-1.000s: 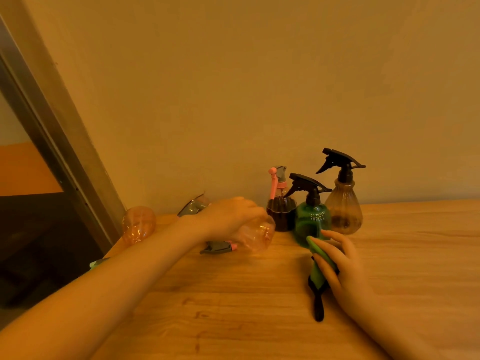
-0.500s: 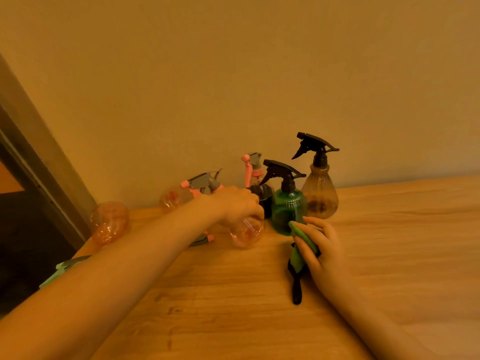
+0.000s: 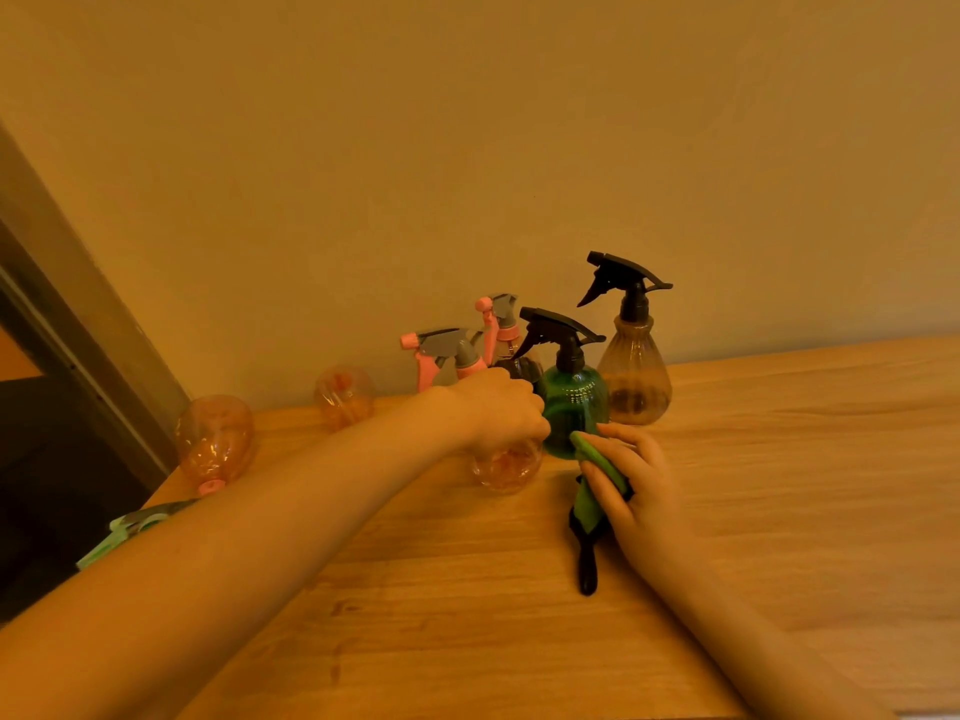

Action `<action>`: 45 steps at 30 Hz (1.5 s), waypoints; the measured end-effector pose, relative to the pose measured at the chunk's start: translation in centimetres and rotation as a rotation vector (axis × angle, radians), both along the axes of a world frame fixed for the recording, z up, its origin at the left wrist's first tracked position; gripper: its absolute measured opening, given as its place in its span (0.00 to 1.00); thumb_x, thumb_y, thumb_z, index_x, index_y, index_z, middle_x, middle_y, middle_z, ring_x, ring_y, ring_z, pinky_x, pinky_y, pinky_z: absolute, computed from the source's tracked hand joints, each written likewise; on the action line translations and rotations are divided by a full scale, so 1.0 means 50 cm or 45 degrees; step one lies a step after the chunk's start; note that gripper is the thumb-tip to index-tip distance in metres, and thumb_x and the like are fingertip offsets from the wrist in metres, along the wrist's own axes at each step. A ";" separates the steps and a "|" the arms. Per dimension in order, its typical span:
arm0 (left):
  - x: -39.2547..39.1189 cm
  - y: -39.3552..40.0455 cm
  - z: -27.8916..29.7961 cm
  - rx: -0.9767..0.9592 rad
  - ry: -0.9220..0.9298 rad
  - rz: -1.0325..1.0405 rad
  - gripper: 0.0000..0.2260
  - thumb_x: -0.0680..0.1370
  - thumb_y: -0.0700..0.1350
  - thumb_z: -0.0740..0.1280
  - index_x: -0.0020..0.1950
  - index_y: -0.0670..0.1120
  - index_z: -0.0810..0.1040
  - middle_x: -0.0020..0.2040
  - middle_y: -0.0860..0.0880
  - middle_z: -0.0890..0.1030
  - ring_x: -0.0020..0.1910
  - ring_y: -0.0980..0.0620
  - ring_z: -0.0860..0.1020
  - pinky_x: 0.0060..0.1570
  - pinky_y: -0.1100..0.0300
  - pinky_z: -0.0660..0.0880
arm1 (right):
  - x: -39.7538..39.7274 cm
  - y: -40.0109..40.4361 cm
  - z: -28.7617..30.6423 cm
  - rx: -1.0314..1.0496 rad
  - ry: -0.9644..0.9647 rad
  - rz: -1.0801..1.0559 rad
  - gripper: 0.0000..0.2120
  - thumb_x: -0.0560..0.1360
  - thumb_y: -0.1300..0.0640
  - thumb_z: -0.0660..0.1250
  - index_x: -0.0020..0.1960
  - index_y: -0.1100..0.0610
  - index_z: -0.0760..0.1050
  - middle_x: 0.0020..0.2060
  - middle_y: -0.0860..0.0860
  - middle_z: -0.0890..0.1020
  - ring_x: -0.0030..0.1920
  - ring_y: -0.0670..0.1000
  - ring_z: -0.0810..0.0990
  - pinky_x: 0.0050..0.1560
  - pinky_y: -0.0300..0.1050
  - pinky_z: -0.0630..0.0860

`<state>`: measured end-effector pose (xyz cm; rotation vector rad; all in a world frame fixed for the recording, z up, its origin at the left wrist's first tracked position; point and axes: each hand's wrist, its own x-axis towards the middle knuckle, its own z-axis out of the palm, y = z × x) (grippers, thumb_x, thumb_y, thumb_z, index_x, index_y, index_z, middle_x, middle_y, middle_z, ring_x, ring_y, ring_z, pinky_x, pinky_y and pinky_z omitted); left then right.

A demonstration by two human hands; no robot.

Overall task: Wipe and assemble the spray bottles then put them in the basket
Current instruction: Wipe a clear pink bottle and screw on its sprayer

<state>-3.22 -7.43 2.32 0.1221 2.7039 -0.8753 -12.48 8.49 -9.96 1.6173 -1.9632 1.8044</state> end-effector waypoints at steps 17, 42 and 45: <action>0.008 0.021 0.009 1.000 0.247 0.479 0.19 0.73 0.41 0.72 0.63 0.49 0.74 0.57 0.51 0.78 0.53 0.55 0.77 0.51 0.59 0.78 | 0.001 0.006 0.005 0.016 -0.046 -0.020 0.16 0.75 0.60 0.67 0.62 0.54 0.76 0.58 0.46 0.73 0.61 0.40 0.71 0.60 0.30 0.68; 0.115 -0.021 -0.107 1.444 0.686 0.901 0.22 0.76 0.43 0.68 0.69 0.54 0.68 0.52 0.55 0.80 0.52 0.60 0.78 0.49 0.68 0.74 | -0.008 0.001 -0.001 0.003 0.003 -0.088 0.12 0.71 0.62 0.71 0.52 0.52 0.75 0.55 0.50 0.76 0.58 0.44 0.73 0.57 0.30 0.68; 0.113 -0.036 -0.108 1.447 0.702 0.907 0.22 0.76 0.43 0.69 0.68 0.54 0.69 0.52 0.55 0.80 0.52 0.60 0.78 0.51 0.67 0.74 | -0.009 0.000 -0.002 -0.003 0.001 -0.081 0.12 0.71 0.62 0.72 0.53 0.53 0.75 0.55 0.50 0.76 0.58 0.45 0.73 0.57 0.36 0.70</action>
